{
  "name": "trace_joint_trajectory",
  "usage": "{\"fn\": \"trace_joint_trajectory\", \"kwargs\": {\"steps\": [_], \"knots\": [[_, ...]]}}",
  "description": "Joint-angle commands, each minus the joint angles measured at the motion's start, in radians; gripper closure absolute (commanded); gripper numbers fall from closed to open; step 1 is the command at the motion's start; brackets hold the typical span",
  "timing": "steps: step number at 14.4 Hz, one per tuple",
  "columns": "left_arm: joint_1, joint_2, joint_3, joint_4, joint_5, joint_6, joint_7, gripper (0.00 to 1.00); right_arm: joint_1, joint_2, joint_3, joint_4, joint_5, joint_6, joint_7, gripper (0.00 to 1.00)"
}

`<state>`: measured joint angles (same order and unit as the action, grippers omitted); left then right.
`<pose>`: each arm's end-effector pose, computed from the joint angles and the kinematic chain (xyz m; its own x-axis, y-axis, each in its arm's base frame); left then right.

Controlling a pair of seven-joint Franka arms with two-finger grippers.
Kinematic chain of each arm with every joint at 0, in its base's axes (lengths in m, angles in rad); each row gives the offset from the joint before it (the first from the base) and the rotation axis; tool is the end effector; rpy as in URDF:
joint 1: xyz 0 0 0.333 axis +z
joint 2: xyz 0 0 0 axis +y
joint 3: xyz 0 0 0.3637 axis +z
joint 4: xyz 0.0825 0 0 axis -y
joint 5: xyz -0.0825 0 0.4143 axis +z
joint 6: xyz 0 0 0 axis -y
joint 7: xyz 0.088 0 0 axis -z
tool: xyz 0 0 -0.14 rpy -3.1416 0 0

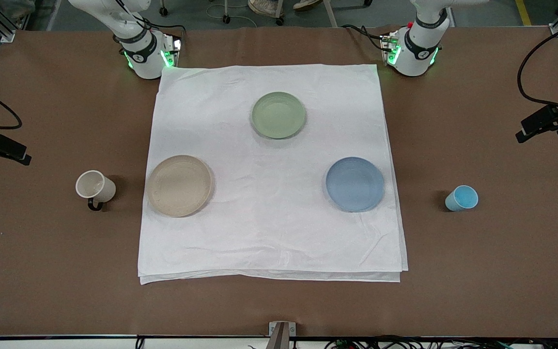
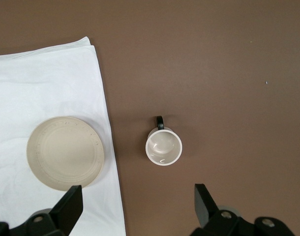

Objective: Place blue cup in blue plate and white mug in gray plate

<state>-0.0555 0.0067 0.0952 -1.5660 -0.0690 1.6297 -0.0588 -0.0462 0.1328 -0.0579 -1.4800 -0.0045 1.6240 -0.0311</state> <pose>0.5951 0.0142 0.6434 0.9934 0.1021 0.0527 0.0983 -0.9926 0.0715 0.6336 -0.0644 0.6087 0.9973 -0.0721 0.0110 -0.0722 -0.9973 0.0125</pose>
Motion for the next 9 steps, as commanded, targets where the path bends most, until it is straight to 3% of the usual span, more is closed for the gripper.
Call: {"fn": "trace_joint_trajectory", "kwargs": {"steps": [1,5,9], "knots": [[-0.001,-0.01,0.008,0.001,-0.025,0.002,0.014,0.0,-0.015,-0.032,0.015,-0.029,-0.006,0.005,-0.001,0.0],[0.002,-0.008,0.011,0.003,-0.031,0.004,0.017,0.0,-0.017,-0.024,0.015,-0.029,-0.008,0.02,-0.001,0.0],[0.008,0.016,0.017,-0.008,-0.069,0.006,-0.027,0.0,-0.026,0.129,0.015,-0.029,-0.009,0.132,-0.012,0.0]]}}
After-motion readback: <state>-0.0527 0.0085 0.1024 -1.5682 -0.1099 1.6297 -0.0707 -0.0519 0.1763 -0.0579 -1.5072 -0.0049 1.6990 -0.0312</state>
